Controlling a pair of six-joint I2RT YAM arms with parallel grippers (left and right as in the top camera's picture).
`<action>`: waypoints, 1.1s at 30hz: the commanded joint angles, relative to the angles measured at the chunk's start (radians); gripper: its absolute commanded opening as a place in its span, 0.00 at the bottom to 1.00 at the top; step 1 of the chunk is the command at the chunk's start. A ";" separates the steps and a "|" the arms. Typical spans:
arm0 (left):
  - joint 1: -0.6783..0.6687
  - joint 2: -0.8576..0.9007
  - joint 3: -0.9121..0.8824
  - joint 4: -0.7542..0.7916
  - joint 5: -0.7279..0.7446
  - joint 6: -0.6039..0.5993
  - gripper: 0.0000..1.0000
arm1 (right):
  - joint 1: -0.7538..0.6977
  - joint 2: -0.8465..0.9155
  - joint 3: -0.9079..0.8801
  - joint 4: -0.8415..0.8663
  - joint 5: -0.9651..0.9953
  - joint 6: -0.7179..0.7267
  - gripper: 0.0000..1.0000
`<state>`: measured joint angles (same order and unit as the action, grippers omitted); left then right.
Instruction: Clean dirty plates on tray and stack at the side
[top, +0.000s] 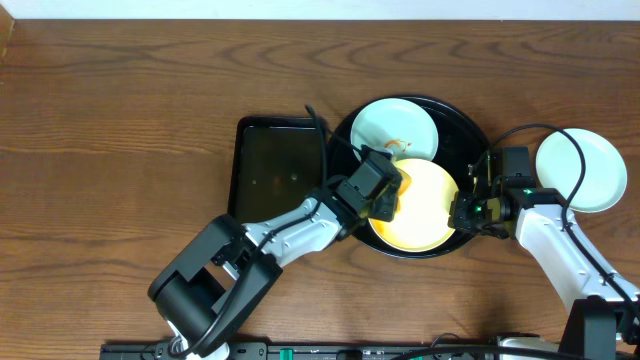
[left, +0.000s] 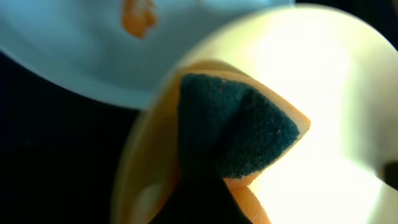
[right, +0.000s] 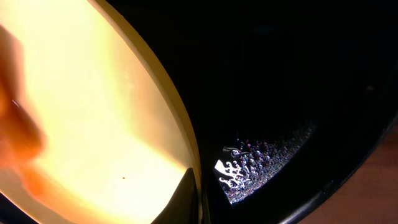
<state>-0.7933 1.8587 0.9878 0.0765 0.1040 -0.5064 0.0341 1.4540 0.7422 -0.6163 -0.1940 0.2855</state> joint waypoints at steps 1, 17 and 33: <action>0.018 -0.048 0.011 -0.016 -0.054 0.053 0.08 | 0.007 0.005 -0.005 -0.005 0.002 0.005 0.01; 0.110 -0.291 0.011 -0.330 -0.154 0.069 0.08 | 0.006 0.005 -0.005 0.000 0.003 -0.006 0.04; 0.325 -0.290 -0.029 -0.444 -0.142 0.068 0.08 | 0.007 0.005 -0.005 -0.016 0.002 -0.006 0.15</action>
<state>-0.4847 1.5749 0.9806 -0.3515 -0.0296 -0.4477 0.0341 1.4540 0.7414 -0.6209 -0.1898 0.2825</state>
